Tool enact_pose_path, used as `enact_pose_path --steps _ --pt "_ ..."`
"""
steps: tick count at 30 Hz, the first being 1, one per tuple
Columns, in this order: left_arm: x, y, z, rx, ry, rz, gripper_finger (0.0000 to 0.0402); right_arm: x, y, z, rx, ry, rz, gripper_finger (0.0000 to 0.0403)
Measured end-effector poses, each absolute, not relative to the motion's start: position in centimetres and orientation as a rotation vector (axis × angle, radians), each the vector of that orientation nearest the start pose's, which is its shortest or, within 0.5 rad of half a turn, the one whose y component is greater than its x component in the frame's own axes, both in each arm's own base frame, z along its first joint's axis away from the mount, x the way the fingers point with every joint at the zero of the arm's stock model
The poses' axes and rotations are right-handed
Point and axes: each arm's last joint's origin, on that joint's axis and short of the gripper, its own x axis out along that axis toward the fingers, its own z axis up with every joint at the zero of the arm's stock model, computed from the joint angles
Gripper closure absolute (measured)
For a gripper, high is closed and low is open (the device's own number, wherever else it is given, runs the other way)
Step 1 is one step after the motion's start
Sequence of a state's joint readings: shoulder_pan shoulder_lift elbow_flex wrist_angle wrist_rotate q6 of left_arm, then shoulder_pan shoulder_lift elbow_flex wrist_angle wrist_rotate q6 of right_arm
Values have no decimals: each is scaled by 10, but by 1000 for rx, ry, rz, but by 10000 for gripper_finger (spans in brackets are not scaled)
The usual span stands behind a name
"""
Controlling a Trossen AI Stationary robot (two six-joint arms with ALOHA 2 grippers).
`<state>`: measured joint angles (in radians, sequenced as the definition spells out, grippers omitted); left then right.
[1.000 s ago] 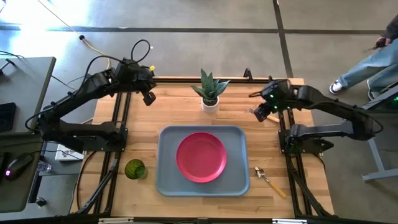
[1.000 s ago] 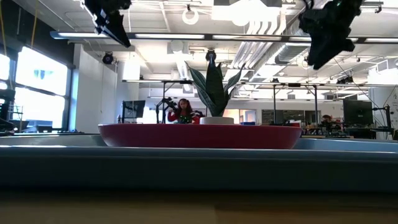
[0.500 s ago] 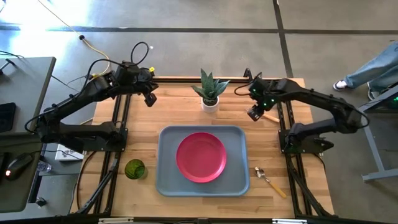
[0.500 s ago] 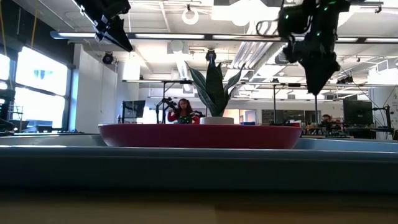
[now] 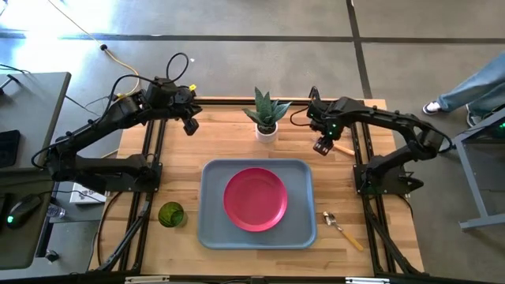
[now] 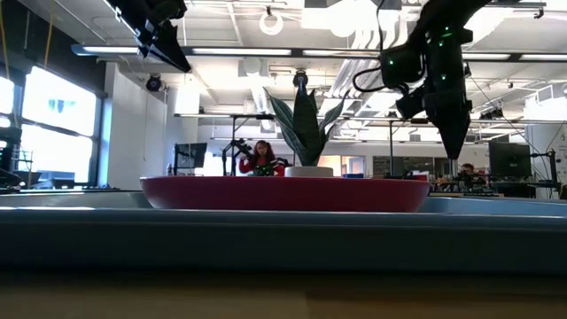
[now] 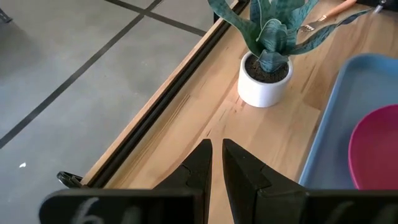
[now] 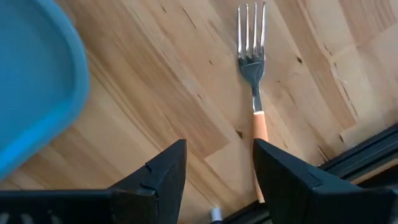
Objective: Pick and place plate/cup/fork/spoon on tray
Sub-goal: Put the orange fork on the light blue tray beside the pink plate
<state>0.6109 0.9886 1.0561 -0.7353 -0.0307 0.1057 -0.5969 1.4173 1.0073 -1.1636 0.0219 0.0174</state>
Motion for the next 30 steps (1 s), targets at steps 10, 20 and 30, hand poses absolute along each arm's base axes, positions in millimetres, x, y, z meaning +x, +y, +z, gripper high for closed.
enact_pose_path --steps 10,20,30 --pt "156 110 341 -92 683 581 371 164 -133 194 520 1585 -498 227" --pt "156 110 340 -92 683 582 371 152 -141 176 534 1554 -525 227" --pt "156 110 340 -94 682 583 371 144 -147 165 553 1545 -580 227"
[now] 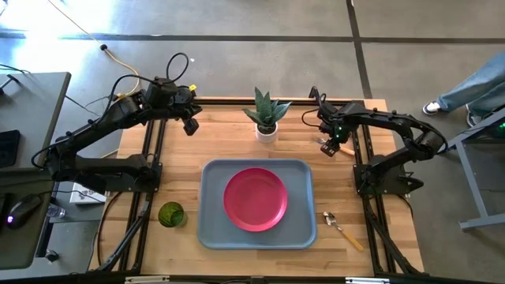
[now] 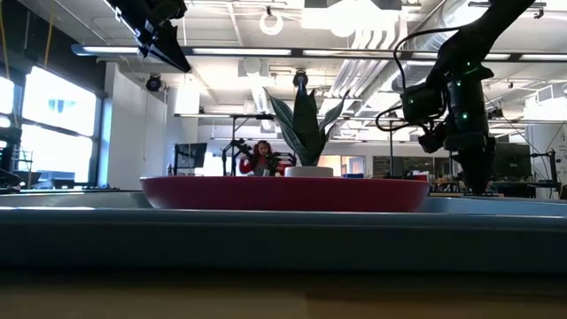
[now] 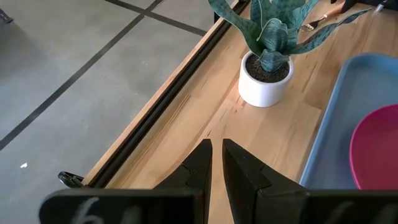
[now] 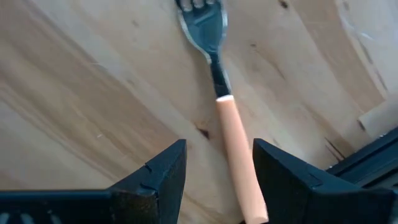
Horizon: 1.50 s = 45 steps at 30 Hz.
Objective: Pick and place plate/cup/fork/spoon on tray
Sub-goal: Put the orange fork on the light blue tray beside the pink plate
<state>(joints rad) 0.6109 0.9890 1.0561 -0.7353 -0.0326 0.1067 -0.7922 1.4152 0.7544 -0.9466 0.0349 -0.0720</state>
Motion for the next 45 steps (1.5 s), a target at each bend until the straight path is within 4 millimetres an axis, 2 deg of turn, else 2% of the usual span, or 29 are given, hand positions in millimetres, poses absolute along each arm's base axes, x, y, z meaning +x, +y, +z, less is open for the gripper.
enact_pose_path --steps 13,26,30,39,45 --pt "156 110 341 -92 682 582 371 144 -149 164 564 1545 -571 227" --pt "156 110 341 -92 682 582 371 147 -154 135 611 1697 -564 229" --pt "156 110 341 -92 682 582 371 148 -155 133 622 1709 -553 258" --pt "156 110 340 -92 683 582 371 150 -156 134 653 1700 -605 373" --pt "156 110 340 -92 683 582 371 149 -155 135 741 1691 -654 382"
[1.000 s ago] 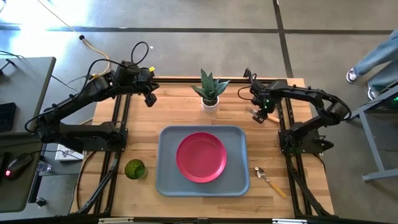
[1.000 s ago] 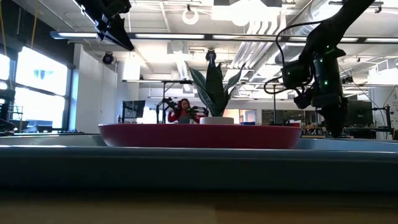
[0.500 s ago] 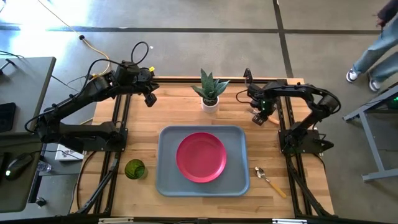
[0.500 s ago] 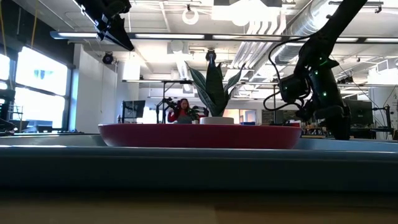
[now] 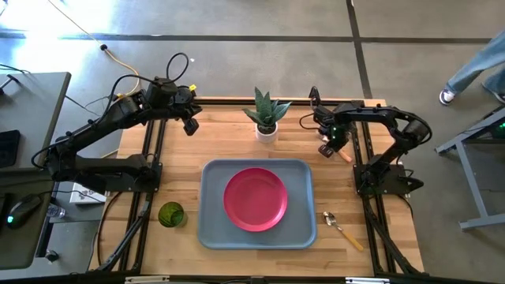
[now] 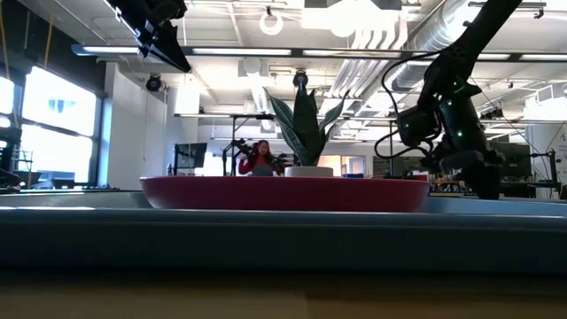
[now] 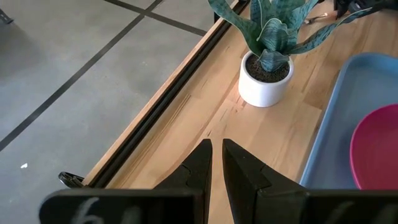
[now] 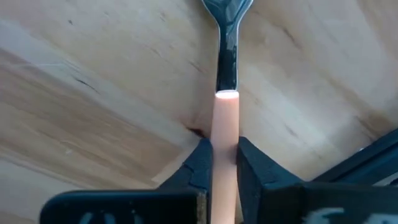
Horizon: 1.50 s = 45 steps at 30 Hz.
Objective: Pick and place plate/cup/fork/spoon on tray
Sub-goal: Put the orange fork on the light blue tray beside the pink plate
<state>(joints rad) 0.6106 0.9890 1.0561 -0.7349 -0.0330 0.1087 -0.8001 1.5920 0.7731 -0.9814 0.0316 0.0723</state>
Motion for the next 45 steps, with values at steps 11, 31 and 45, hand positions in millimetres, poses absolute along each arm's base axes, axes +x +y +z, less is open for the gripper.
enact_pose_path --steps 11,31,45 --pt "156 110 340 -92 683 583 371 153 -139 159 974 1513 -792 382" --pt "156 111 340 -77 688 578 371 166 -54 239 1324 818 -956 380" --pt "156 111 340 -116 676 592 371 185 1 243 1324 796 -792 381"
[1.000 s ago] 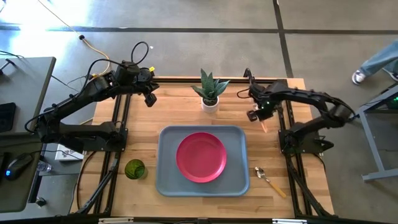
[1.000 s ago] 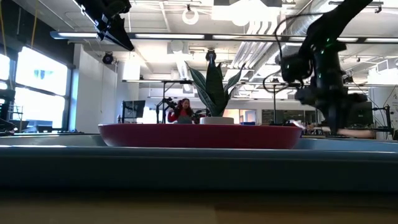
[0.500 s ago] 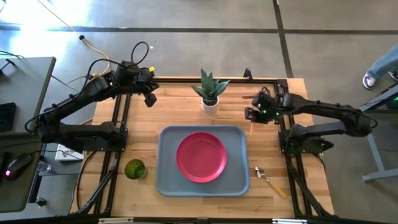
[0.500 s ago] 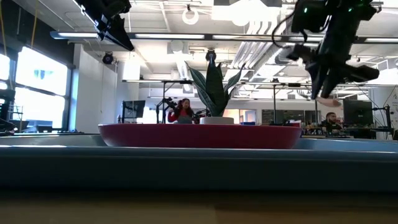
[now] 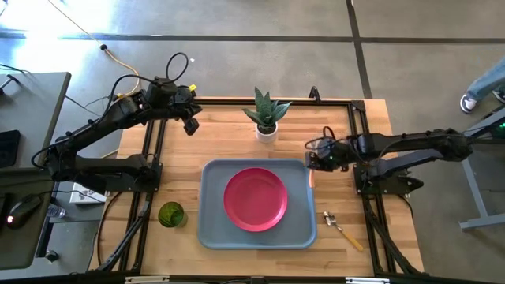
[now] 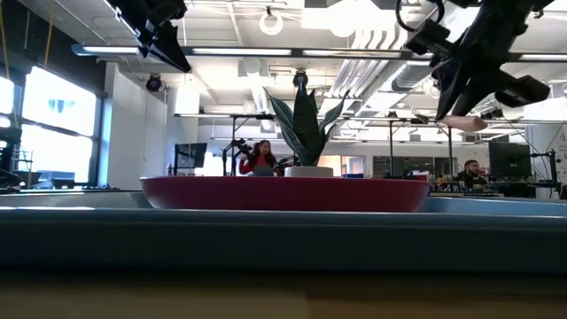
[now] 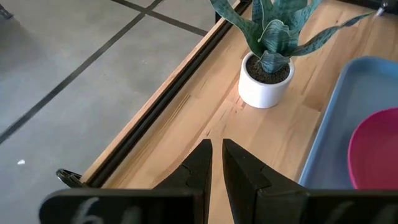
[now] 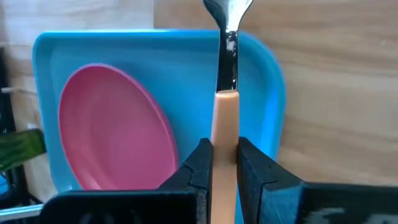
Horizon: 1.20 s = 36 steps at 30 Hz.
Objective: Pick and place plate/cup/fork/spoon on tray
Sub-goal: Put the orange fork on the light blue tray beside the pink plate
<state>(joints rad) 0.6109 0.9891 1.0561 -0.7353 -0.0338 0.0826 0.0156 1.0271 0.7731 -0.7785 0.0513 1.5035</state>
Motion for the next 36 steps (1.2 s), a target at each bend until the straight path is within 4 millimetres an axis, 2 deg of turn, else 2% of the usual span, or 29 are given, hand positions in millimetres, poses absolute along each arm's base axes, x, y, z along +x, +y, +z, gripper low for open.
enact_pose_path --steps 10,19,23,30,33,36 --pt "156 110 340 -144 673 601 371 193 37 239 1412 787 -771 380" --pt "157 111 339 -142 678 601 371 219 67 223 1535 790 -738 380" --pt "157 111 339 -135 680 599 371 237 78 228 1527 814 -754 382" --pt "157 111 339 -93 694 584 371 265 87 246 1452 910 -942 379" --pt "157 111 339 -92 695 584 371 274 91 245 1422 973 -1043 377" --pt "157 111 339 -77 700 581 371 286 96 240 1404 1025 -1075 380"
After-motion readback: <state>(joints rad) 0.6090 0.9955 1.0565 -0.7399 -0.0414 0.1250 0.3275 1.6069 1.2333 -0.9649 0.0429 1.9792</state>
